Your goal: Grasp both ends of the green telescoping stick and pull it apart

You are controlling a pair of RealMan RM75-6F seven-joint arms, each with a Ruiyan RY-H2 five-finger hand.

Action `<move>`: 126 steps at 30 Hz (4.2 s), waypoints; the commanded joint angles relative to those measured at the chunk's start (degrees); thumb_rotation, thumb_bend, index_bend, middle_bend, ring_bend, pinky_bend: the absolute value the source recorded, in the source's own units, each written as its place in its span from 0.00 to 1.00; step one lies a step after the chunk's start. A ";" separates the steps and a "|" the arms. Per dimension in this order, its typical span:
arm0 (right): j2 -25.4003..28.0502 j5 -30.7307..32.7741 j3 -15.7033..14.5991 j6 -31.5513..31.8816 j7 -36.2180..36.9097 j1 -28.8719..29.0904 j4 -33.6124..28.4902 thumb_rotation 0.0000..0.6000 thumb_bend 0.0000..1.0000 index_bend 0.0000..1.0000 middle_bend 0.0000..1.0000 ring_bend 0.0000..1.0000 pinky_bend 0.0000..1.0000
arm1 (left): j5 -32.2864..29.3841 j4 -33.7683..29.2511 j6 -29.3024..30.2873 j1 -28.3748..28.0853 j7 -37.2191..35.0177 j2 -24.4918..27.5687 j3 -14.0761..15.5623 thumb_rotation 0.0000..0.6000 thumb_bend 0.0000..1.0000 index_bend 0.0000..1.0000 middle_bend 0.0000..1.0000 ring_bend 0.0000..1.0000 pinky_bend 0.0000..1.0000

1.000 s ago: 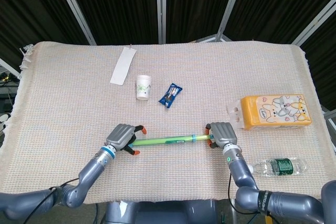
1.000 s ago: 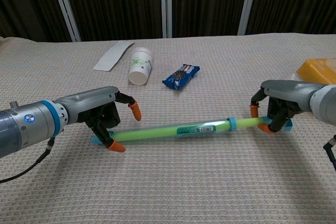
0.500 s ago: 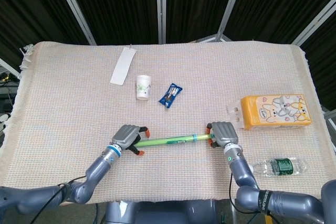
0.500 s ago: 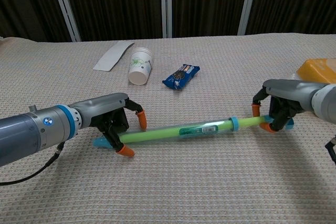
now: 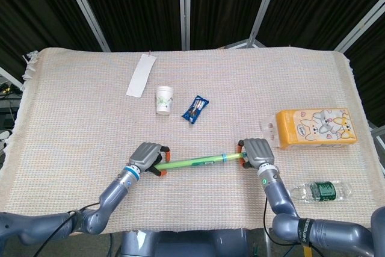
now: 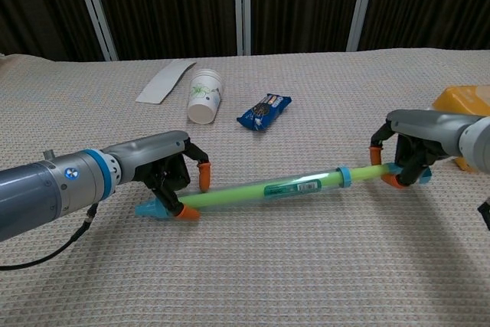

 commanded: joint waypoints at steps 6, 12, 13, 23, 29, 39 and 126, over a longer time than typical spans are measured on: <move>0.71 -0.13 0.00 0.48 0.37 -0.11 -0.76 1.00 0.53 0.66 1.00 1.00 1.00 | -0.44 -0.60 1.18 -0.10 0.52 0.85 0.27 1.00 0.54 0.73 0.94 0.87 1.00; 2.07 -0.29 0.26 1.01 1.14 -0.44 -1.90 1.00 0.54 0.66 1.00 1.00 1.00 | -1.43 -0.50 1.37 0.15 0.71 2.64 0.95 1.00 0.56 0.75 0.94 0.87 1.00; 2.28 -0.29 0.31 1.08 1.24 -0.48 -2.07 1.00 0.54 0.66 1.00 1.00 1.00 | -1.54 -0.44 1.41 0.22 0.71 2.91 1.05 1.00 0.56 0.75 0.94 0.87 1.00; 4.42 -0.27 0.66 1.67 2.21 -0.91 -3.75 1.00 0.54 0.66 1.00 1.00 1.00 | -2.23 0.29 1.39 1.21 -0.58 6.32 1.90 1.00 0.61 0.76 0.94 0.87 1.00; 5.65 -0.41 0.95 2.36 2.69 -1.17 -4.60 1.00 0.54 0.66 1.00 1.00 1.00 | -1.86 0.55 1.52 1.90 -1.71 8.24 2.34 1.00 0.61 0.76 0.94 0.87 1.00; 7.98 -0.52 1.62 3.53 3.41 -1.67 -5.14 1.00 0.54 0.66 1.00 1.00 1.00 | -0.98 2.23 1.13 2.88 -2.59 11.24 3.79 1.00 0.61 0.77 0.94 0.87 1.00; 19.07 -47.39 -11.28 26.50 27.17 -23.26 0.40 1.00 0.00 0.00 0.05 0.04 0.04 | 26.01 -8.76 34.54 25.22 -18.78 33.44 8.49 1.00 0.00 0.00 0.00 0.00 0.00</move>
